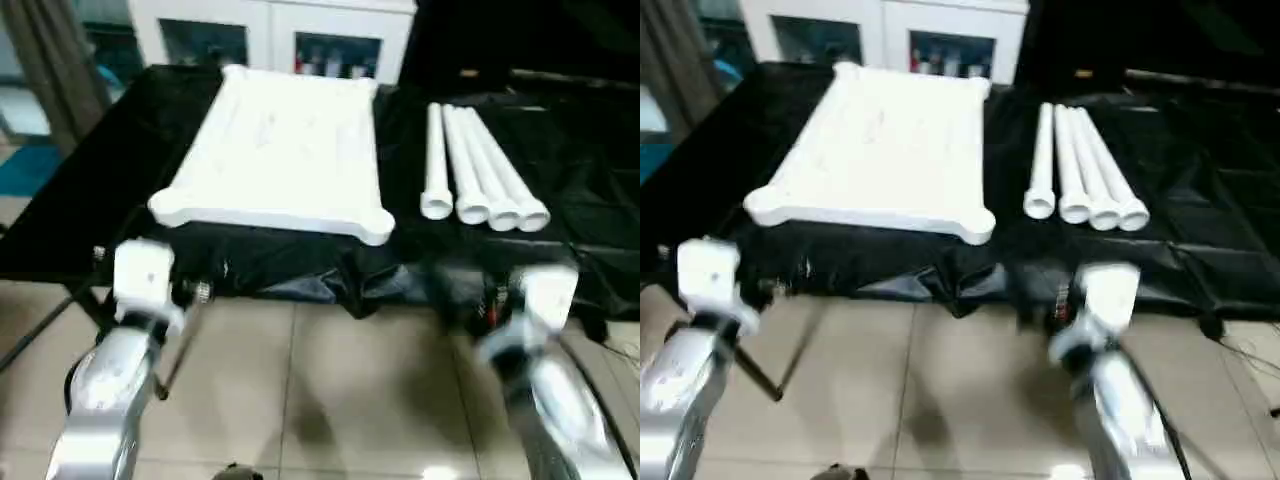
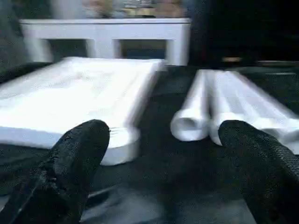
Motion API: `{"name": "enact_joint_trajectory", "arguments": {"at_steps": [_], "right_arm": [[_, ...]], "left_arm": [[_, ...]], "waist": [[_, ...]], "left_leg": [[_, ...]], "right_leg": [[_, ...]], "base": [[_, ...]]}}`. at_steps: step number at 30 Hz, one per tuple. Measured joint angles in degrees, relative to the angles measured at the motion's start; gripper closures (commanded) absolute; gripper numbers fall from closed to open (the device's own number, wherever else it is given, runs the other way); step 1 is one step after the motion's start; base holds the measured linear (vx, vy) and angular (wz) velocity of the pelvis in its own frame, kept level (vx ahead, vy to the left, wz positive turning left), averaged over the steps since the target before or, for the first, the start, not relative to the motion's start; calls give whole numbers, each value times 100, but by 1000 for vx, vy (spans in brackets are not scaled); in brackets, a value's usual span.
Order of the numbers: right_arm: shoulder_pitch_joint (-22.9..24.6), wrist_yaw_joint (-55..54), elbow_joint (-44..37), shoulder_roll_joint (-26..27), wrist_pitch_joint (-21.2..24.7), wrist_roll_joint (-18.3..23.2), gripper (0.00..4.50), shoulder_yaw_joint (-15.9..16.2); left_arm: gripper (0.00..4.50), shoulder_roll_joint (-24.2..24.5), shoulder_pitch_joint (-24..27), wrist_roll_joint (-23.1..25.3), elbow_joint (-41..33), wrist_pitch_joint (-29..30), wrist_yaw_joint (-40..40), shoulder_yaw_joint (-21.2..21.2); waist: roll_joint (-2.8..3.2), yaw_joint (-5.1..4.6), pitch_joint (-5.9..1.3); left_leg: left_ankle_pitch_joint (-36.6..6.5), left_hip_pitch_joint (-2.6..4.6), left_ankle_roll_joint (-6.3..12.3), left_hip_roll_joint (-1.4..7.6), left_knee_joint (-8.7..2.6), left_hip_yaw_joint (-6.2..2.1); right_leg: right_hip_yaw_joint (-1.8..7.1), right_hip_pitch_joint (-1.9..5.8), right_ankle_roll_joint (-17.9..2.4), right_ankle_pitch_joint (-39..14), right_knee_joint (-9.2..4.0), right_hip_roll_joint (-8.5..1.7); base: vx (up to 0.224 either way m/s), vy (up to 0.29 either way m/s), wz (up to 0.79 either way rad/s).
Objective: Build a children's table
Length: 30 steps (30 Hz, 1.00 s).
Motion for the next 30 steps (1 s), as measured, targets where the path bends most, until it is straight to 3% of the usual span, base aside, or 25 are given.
{"name": "enact_joint_trajectory", "arguments": {"at_steps": [4, 8, 10, 12, 15, 18, 21, 23, 27, 30], "right_arm": [[-275, 25, 273, 15, 186, 340, 25, -103], [-415, 148, 327, 61, 193, 344, 25, -29], [-477, 259, 445, 105, 190, 321, 25, 38], [-491, 284, 533, 118, 181, 196, 25, 150], [-493, 270, 673, 169, 154, 142, 25, 184], [-508, 247, 786, 174, 135, 136, 25, 196], [-543, 264, 893, 184, 92, 117, 25, 232], [-594, 280, 967, 183, 75, 79, 25, 287], [-867, 434, 1168, 139, 57, 28, 25, 287], [-1012, 503, 1254, 114, 32, 100, 25, 144]], "left_arm": [[8, -134, 30, 34, 174, 74, 51, -105], [8, -200, 13, -27, 143, 191, 25, -319], [8, -228, -44, -42, 143, 254, -3, -370], [8, -240, -105, -32, 124, 311, -3, -387], [8, -271, -172, 17, 119, 318, 4, -389], [8, -273, -179, 55, 127, 323, 53, -384], [8, -245, -202, 63, 128, 333, 79, -373], [8, -220, -240, 63, 127, 364, 108, -343], [8, -214, -385, 104, 62, 491, 175, -246], [8, -292, -458, 168, 60, 509, 194, -317]], "waist": [[52, -28, -29], [60, -44, -31], [81, -66, -12], [121, -77, 11], [147, -136, 16], [146, -211, 5], [147, -224, -21], [148, -196, -33], [87, -94, -85], [85, -52, -89]], "left_leg": [[1, -10, 2, 0, 8, -11], [-4, 25, 1, 5, 2, -10], [-41, 147, -6, 8, -15, -9], [-125, 302, -16, 11, -22, -17], [-183, 414, -42, 18, -19, -59], [-198, 417, -41, 11, -33, -109], [-269, 434, -46, -1, -38, -107], [-296, 431, -31, -2, -50, -107], [-396, 414, 21, -31, -29, -157], [-524, 463, 132, -81, 63, -205]], "right_leg": [[-1, -6, 1, -4, 1, 6], [-8, 25, 17, -35, -7, 7], [-27, 112, 33, -60, -62, 9], [-64, 278, 31, -77, -142, 10], [-162, 413, 32, -91, -238, -17], [-170, 493, 29, -89, -309, -10], [-164, 508, -21, -94, -305, -14], [-173, 512, -46, -149, -297, -11], [-190, 533, -53, -288, -270, 15], [-157, 586, -43, -481, -109, -14]], "base": [[0, 0, 0], [0, 0, 0], [0, 0, 0], [0, 0, 0], [0, 0, 0], [73, 24, -11], [96, 1, 0], [108, -9, 3], [115, -5, 6], [149, -18, 17]]}}
